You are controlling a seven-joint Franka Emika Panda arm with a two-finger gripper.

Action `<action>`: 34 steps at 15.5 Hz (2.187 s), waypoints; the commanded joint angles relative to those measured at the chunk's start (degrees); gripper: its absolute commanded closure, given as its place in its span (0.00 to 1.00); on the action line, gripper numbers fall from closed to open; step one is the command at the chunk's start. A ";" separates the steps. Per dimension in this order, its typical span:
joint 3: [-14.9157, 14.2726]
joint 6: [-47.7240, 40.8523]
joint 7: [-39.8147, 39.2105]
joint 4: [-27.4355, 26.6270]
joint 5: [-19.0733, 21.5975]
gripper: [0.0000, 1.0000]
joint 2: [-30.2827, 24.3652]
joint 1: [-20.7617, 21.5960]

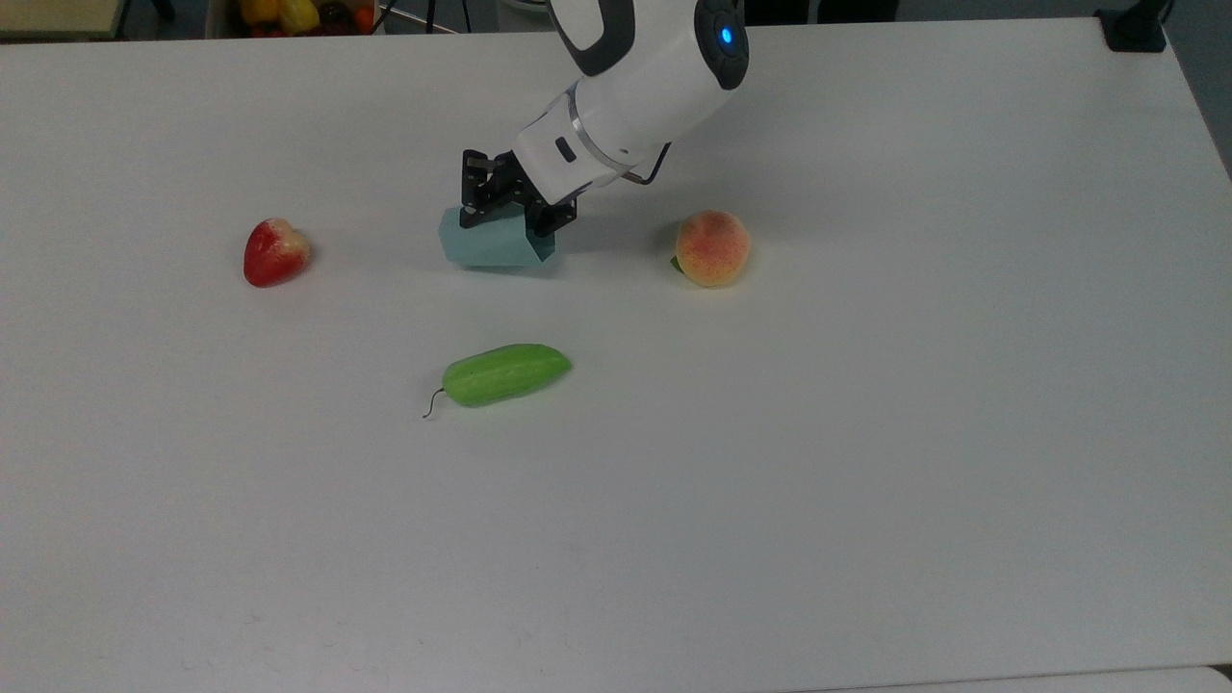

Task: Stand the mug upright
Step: 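Lift the mug and rotate it so its opening faces up, then move the upright mug beside the strawberry and lower it onto the table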

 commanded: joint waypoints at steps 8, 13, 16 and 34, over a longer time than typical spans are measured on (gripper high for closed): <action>-0.34 0.64 -15.36 4.10 18.57 1.00 -7.33 -4.29; -5.33 -5.70 -37.05 10.16 37.19 1.00 -9.19 -5.79; -10.34 -4.91 -49.01 9.99 49.05 1.00 -8.58 -5.88; -17.21 13.28 -65.92 5.42 56.91 0.94 1.62 -6.93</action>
